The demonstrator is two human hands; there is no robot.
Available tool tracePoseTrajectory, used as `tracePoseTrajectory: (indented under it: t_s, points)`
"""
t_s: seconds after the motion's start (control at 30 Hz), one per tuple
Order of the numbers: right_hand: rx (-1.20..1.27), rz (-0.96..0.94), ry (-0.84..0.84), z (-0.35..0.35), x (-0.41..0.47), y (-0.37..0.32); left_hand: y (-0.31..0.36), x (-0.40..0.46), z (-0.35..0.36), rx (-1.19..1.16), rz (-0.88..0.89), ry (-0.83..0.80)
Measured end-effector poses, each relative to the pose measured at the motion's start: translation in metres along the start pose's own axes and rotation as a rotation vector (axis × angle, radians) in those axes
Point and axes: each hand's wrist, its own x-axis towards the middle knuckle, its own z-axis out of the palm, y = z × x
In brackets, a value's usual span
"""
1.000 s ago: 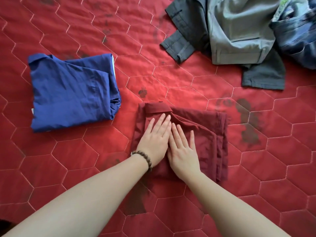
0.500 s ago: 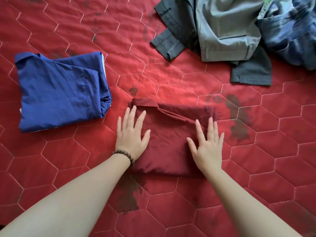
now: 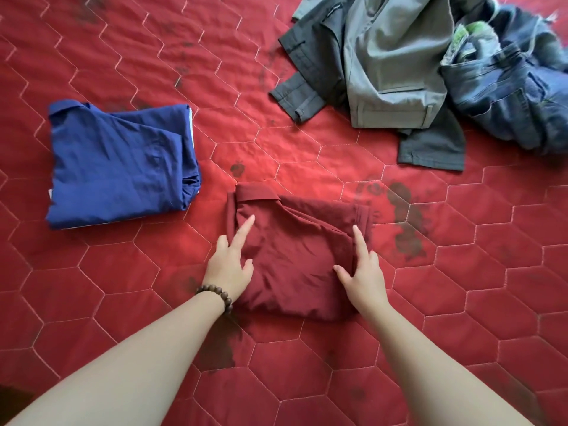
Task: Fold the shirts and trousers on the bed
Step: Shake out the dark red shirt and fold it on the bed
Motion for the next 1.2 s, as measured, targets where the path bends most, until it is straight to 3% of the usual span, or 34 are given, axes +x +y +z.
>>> tracePoseTrajectory:
  t_s: [0.2, 0.5, 0.7, 0.97, 1.07, 1.2]
  points:
    - [-0.101, -0.088, -0.037, -0.005, -0.007, -0.006, 0.015, -0.005, -0.012, 0.061, -0.002, -0.032]
    - [-0.106, -0.269, 0.043, -0.041, -0.010, -0.097, 0.021, -0.007, -0.100, 0.054, 0.018, 0.127]
    - [-0.085, -0.448, 0.102, -0.017, 0.006, -0.206, -0.025, 0.021, -0.182, 0.040, 0.011, 0.278]
    - [-0.111, -0.554, 0.091, 0.081, 0.037, -0.334, -0.130, 0.076, -0.275, 0.021, -0.018, 0.387]
    - [-0.122, -0.530, 0.090, 0.118, 0.058, -0.352, -0.166, 0.102, -0.277, -0.044, -0.075, 0.355]
    - [-0.177, -0.311, -0.042, 0.158, 0.081, -0.332, -0.209, 0.119, -0.248, -0.073, -0.160, 0.146]
